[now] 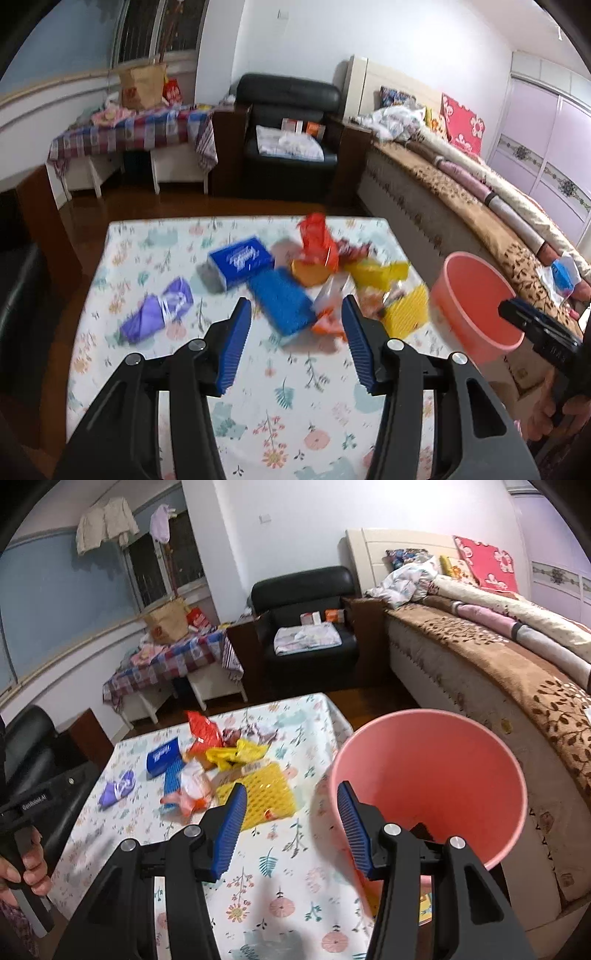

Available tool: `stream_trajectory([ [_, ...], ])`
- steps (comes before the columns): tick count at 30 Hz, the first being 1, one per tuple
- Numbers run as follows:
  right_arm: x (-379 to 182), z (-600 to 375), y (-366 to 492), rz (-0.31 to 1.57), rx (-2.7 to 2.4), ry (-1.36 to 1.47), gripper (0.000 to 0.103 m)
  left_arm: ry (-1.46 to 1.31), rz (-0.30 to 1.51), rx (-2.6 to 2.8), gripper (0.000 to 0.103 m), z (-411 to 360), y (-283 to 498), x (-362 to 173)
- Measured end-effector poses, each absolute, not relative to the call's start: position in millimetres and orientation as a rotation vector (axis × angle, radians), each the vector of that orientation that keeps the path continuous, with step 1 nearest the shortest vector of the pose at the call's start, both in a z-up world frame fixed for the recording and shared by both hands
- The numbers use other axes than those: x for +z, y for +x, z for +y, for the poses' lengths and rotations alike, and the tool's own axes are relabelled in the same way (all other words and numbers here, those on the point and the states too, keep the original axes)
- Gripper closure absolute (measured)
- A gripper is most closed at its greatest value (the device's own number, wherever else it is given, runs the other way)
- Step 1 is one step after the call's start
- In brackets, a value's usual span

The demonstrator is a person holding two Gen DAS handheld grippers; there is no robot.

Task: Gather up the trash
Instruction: 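Move the left tool to the orange and clear plastic bag and close on it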

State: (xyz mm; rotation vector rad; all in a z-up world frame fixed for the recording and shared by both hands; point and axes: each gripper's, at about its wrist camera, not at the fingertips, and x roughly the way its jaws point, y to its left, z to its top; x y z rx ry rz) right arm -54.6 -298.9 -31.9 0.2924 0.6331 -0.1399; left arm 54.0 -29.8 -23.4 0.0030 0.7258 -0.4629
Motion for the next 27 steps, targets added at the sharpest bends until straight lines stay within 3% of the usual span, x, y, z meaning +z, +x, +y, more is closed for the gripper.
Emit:
stream_trajectory([
  [11, -55, -292, -32, 0.683, -0.107, 0.297, 0.053, -0.011, 0.846, -0.537, 0.053, -75, 70, -71],
  [20, -65, -294, -24, 0.700, -0.095, 0.299, 0.053, -0.066, 0.927, -0.516, 0.063, -84, 100, -97],
  [27, -70, -290, -15, 0.717, -0.086, 0.296, 0.053, -0.092, 0.920, -0.550, 0.089, -83, 107, -98],
])
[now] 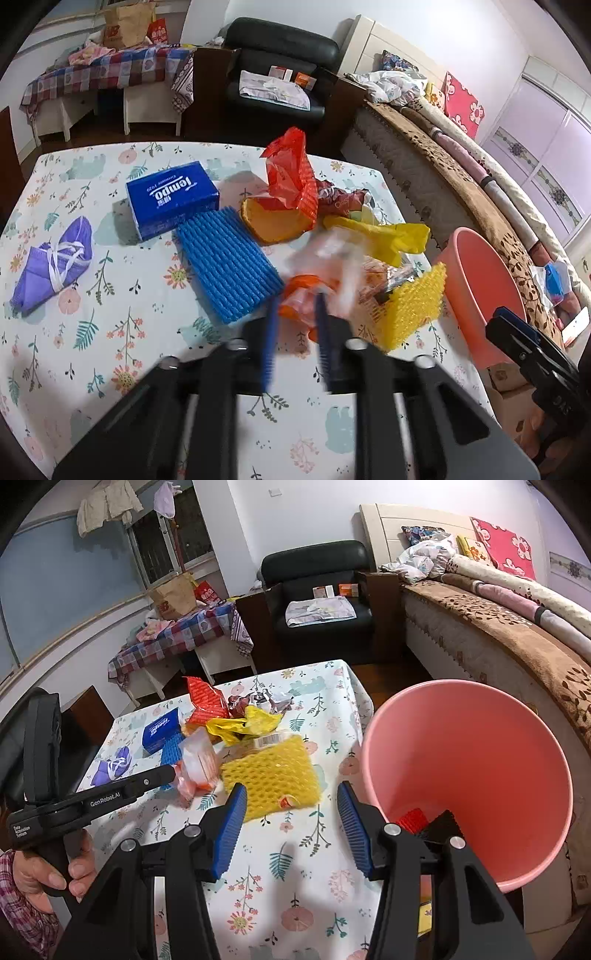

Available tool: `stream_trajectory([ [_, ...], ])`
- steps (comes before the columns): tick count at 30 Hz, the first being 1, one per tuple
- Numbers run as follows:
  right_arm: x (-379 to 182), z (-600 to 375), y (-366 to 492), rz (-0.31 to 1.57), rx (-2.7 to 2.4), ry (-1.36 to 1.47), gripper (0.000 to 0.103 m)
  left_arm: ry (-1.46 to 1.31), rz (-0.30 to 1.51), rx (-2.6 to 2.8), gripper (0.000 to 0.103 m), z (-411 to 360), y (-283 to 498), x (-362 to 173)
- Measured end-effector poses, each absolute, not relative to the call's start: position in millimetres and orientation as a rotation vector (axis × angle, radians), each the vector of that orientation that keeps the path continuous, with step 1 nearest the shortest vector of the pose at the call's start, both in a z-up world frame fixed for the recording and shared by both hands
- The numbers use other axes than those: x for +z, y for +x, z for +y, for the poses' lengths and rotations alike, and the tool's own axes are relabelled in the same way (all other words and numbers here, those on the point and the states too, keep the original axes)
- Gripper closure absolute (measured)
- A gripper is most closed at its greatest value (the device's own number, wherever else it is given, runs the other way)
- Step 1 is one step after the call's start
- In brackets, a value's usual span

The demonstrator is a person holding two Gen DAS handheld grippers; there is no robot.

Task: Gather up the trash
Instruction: 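Move the left tool to the orange and clear plastic bag and close on it, then grasp the yellow plastic bag with the right tool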

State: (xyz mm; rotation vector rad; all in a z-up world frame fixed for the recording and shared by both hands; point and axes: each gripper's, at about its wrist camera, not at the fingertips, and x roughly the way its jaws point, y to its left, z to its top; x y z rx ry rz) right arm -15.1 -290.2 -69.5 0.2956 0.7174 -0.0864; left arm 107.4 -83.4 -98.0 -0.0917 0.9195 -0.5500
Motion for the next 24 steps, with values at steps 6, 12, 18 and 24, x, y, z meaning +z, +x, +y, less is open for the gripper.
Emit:
stream_trajectory([
  [6, -67, -283, -4, 0.713, -0.065, 0.289, 0.053, -0.104, 0.901, -0.553, 0.093, -74, 104, -94],
  [12, -60, -279, 22, 0.701, -0.022, 0.319, 0.057, -0.096, 0.858, -0.551, 0.094, -61, 90, -81],
  [18, -57, -271, 60, 0.708, -0.013, 0.308, 0.064, -0.093, 0.843, -0.544, 0.094, -51, 84, -77],
  [24, -70, -268, 98, 0.778, -0.058, 0.294, 0.074, -0.103, 0.852, -0.541, 0.094, -48, 83, -78],
])
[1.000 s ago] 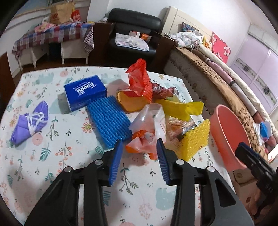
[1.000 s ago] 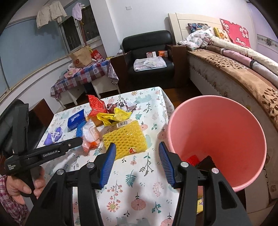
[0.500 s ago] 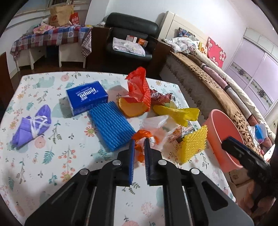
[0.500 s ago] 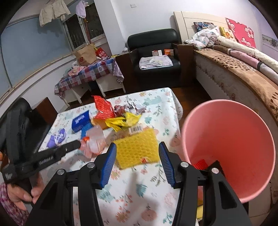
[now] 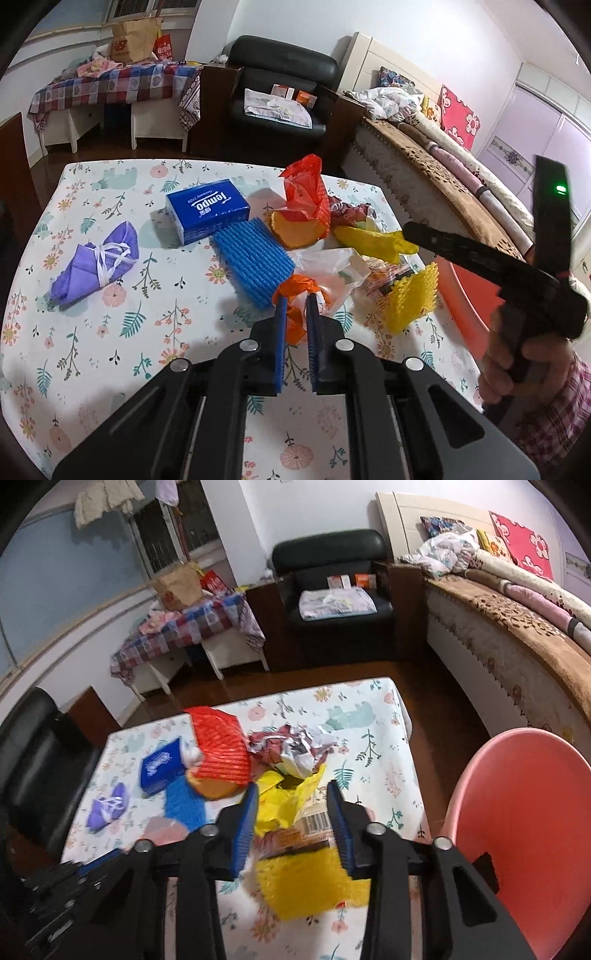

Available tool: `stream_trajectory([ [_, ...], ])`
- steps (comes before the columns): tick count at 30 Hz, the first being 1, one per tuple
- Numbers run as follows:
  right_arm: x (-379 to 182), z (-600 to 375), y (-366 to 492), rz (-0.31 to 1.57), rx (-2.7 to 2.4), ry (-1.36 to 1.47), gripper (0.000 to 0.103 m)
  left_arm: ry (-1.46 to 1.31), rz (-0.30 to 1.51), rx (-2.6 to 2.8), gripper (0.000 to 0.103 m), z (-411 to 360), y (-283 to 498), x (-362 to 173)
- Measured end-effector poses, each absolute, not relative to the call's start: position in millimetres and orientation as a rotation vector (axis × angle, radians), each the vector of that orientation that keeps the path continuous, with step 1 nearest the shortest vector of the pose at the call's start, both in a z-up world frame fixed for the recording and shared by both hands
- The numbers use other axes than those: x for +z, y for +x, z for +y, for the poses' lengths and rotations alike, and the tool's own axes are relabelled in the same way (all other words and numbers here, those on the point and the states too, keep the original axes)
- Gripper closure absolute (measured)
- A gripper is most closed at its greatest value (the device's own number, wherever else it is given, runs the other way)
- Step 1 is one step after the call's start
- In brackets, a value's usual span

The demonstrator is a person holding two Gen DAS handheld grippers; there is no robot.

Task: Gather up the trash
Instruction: 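Grasp the yellow plastic bag with the right tool, then carry the yellow bag in the right tool while the left tool carries the orange bag to the bucket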

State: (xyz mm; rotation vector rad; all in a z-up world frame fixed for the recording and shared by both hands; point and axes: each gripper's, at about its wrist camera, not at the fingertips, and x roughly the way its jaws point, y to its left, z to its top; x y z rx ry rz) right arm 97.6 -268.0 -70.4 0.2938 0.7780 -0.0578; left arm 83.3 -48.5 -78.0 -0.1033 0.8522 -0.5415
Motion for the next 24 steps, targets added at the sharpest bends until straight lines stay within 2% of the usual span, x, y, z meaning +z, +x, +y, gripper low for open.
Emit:
stream_trajectory([
  [2, -79, -269, 104, 0.821, -0.068, 0.305, 0.091, -0.106, 0.852, -0.542, 0.094, -48, 84, -78],
  [4, -85, -270, 103, 0.834, -0.064, 0.327, 0.099, -0.107, 0.850, -0.541, 0.094, -46, 82, -77],
  [24, -31, -261, -13, 0.690, 0.040, 0.346, 0.100, -0.089, 0.777, -0.507, 0.094, -47, 47, -40],
])
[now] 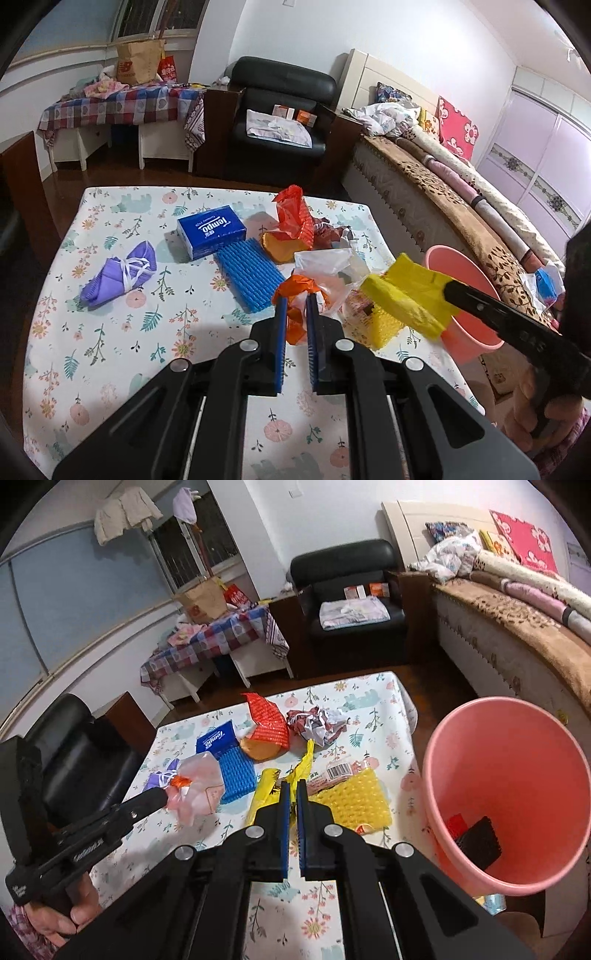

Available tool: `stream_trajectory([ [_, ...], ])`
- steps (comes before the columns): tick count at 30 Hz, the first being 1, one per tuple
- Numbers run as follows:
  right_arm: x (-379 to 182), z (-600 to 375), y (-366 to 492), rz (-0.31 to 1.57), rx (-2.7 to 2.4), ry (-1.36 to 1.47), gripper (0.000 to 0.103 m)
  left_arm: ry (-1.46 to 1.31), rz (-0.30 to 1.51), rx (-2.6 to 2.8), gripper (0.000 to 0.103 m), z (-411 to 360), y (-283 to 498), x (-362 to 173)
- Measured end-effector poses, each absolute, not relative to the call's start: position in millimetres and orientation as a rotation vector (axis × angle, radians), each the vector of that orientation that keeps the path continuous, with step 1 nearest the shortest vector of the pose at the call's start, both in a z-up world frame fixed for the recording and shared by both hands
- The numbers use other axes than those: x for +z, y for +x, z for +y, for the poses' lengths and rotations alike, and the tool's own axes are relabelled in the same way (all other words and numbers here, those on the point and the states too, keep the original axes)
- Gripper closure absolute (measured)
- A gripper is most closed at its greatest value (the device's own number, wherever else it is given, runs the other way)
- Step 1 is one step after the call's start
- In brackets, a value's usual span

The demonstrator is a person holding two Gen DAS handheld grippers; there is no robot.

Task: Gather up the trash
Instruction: 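Carry the yellow bag in the right tool while the left tool carries the orange bag to the bucket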

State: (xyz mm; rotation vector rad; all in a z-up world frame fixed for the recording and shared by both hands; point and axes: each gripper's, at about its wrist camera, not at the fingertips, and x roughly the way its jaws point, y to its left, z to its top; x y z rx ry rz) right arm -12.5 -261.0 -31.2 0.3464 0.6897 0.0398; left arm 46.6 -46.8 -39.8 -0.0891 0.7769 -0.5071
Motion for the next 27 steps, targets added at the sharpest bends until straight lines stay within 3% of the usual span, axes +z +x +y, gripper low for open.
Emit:
stream_trajectory([
  [27, -6, -312, -74, 0.592, -0.086, 0.391, 0.100, 0.017, 0.718, -0.516, 0.094, -98, 19, -9],
])
